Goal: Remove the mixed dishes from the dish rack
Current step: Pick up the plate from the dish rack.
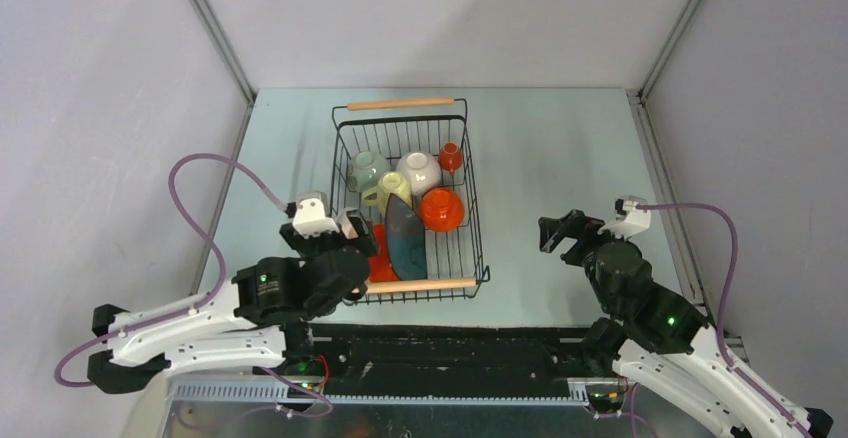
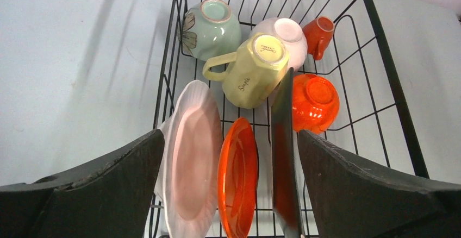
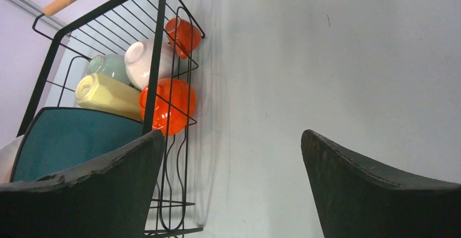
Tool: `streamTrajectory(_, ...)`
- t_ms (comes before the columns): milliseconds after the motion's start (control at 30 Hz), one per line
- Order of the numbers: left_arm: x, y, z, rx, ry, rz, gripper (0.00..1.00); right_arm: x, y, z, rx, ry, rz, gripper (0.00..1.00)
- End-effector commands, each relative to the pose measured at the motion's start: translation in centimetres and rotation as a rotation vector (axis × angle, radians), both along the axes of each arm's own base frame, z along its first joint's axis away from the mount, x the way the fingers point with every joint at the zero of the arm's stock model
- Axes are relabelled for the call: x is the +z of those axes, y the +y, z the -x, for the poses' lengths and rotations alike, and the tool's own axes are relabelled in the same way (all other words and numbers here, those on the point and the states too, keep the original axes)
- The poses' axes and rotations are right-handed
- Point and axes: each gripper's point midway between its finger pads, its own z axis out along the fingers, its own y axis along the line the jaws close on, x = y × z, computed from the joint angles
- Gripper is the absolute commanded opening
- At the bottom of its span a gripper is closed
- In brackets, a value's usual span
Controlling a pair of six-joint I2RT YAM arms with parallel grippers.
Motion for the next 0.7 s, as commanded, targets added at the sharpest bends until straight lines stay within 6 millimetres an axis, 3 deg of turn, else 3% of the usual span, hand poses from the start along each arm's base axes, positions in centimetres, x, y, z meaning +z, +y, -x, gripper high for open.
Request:
streamTrajectory(0, 0.1, 0.9, 0.2, 0.017, -0.019, 0.042, 1.00, 0.2, 0.0, 0.0, 0.001, -0.011, -0.015, 1.00)
streamTrajectory(200, -0.4, -1.9, 0.9, -0.143, 0.012, 0.098, 1.00, 0.1, 2.7, 0.1, 0.150, -0.045, -0.001, 1.00)
streamTrajectory(500, -0.1, -5.7, 0.2, -0.255, 0.037, 0.142, 1.00, -1.8, 2.4, -0.3, 0.124, -0.004, 0.046, 0.99)
streamTrajectory(667, -2.1, -7.6, -1.5, -0.307, 0.148, 0.188, 1.00, -1.6, 2.6, -0.1, 0.139, -0.021, 0.025, 1.00)
